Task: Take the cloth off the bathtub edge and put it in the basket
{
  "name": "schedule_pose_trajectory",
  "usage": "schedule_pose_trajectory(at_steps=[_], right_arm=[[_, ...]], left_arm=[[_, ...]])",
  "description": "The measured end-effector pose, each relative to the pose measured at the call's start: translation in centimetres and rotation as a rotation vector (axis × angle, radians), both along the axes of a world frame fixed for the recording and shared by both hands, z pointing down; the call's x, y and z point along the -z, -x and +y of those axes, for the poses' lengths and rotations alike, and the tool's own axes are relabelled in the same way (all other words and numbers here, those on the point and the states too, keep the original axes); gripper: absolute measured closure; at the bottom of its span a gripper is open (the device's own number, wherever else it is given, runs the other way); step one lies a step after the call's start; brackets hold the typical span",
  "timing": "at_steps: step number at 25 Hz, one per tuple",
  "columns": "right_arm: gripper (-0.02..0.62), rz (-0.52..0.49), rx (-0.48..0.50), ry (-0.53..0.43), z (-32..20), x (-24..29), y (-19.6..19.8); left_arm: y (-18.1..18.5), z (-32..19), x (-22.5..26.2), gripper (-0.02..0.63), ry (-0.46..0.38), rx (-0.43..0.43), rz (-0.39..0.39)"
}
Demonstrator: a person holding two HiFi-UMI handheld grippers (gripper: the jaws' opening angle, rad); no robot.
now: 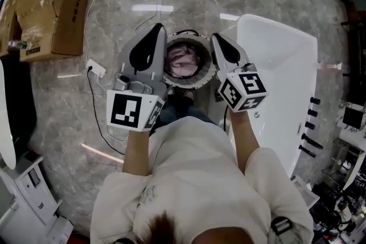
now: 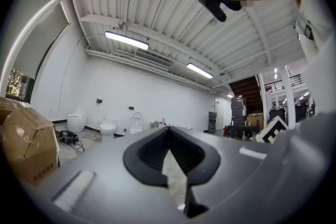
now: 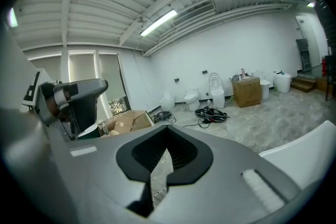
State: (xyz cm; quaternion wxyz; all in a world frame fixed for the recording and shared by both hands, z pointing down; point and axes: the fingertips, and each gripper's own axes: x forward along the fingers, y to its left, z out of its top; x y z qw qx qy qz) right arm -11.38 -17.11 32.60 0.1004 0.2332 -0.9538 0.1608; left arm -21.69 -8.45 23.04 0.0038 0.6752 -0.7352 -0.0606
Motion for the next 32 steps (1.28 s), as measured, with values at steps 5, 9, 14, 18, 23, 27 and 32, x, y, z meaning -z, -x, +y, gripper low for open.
schedule_pose_trajectory(at_steps=[5,9,14,18,23,27,32], right_arm=[[0.597,-0.027,0.004,-0.027,1.6,2.8,-1.9],[0.597,-0.012,0.005,-0.109,3.1,4.9,-3.2],[0.597,-0.016,0.004,-0.143,5.0,6.7,-4.3],[0.597,-0.007,0.004,-0.142,6.8,6.4,-5.2],[0.597,-0.001,-0.006,-0.13,8.6,5.6,-6.4],[0.597,0.015,-0.011,-0.121,9.8,5.2,-6.9],[0.597,0.014,-0.016,-0.114,11.2,5.1,-7.0]], left_arm=[[-1.9,1.4,2.1,0.592,-0.042,-0.035,0.004],[-3.0,2.9,3.6,0.592,-0.067,-0.059,0.002],[-3.8,4.7,4.5,0.592,-0.071,-0.08,0.008],[-4.7,5.6,4.2,0.592,-0.055,-0.109,0.007],[-5.1,7.3,3.5,0.592,-0.033,-0.126,0.02],[-4.8,9.0,2.8,0.592,-0.005,-0.125,0.019],[-3.5,11.2,1.8,0.592,0.022,-0.084,0.021]])
